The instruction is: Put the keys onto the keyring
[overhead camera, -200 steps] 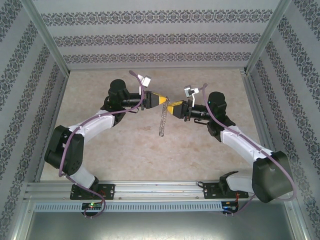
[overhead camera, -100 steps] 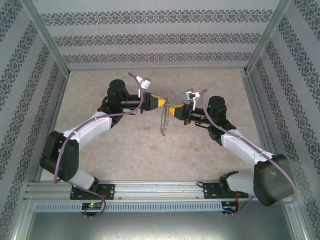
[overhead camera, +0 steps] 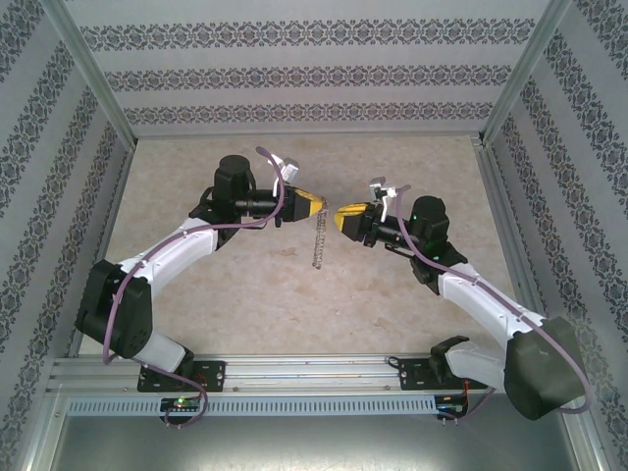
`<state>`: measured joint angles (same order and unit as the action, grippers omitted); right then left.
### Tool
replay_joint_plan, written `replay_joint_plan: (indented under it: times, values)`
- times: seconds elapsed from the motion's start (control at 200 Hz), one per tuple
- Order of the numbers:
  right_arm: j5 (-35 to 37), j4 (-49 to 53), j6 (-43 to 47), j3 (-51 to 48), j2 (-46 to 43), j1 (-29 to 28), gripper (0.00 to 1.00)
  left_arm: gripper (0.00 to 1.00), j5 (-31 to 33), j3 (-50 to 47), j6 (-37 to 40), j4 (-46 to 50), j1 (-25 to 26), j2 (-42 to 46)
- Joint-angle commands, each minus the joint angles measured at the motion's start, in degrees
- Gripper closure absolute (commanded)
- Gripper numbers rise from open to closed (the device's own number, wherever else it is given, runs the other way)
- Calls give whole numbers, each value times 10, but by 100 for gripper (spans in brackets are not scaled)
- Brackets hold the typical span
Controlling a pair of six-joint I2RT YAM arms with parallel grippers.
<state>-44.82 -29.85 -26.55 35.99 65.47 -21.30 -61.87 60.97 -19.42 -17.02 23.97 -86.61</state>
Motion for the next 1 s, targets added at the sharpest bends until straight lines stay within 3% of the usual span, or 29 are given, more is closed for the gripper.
replay_joint_plan:
  times: [0.0,0.62,0.714,0.904,0.994]
  values:
    - [-9,-21,14,-3,-10,-10,65,100,-11,25,22,4,8,14]
    - [-21,-38,18,35,42,-36,66,100,-17,37,32,17,14,7]
    - [-20,-38,18,37,45,-36,72,100,-18,38,32,17,15,4]
    - [-19,-36,22,38,46,-33,100,100,-19,41,31,16,17,0]
    - [-18,-28,25,35,41,-28,100,100,-18,41,31,16,16,2]
